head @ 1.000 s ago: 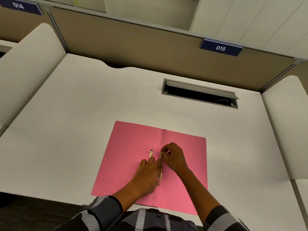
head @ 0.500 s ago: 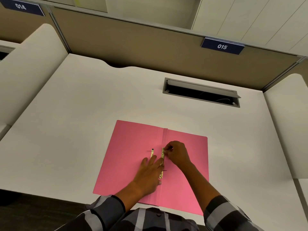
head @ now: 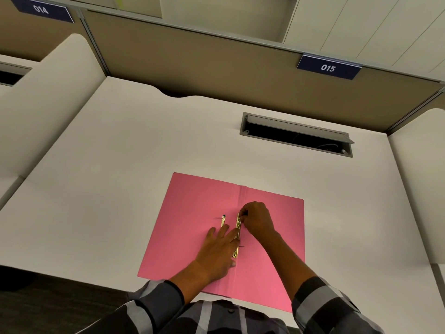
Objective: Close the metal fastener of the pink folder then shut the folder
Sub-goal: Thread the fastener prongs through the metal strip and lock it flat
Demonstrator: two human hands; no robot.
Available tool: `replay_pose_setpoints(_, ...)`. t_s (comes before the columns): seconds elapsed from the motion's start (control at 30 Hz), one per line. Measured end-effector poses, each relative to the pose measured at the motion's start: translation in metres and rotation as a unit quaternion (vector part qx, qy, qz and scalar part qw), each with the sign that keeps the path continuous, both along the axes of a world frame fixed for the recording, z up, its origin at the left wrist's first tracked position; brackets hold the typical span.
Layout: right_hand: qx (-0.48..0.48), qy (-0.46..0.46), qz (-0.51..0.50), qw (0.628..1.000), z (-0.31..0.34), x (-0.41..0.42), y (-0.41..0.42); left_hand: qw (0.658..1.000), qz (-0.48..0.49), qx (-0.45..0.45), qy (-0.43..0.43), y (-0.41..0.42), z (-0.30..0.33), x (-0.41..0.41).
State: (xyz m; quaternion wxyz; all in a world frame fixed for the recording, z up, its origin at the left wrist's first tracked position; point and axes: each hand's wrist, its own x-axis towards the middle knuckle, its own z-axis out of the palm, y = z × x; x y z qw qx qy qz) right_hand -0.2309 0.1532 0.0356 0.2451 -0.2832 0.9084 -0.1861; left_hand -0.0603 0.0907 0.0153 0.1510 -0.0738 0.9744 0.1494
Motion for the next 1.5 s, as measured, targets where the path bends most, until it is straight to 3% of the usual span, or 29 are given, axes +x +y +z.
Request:
replay_pose_setpoints(0.4,0.025,0.055,0.120,0.991,0.005,-0.005,-0.005,1.000,-0.002,-0.006,0.003,0.000,-0.002,0.000)
replay_pose_setpoints(0.87,0.033,0.067,0.291,0.954,0.023,-0.026,-0.010,1.000,-0.008,-0.015,0.004,0.001,-0.005,0.001)
replay_pose_setpoints(1.5,-0.032,0.090,0.182,0.979,0.015,-0.013,0.016,1.000,-0.005,0.009,0.005,-0.005,-0.004,0.004)
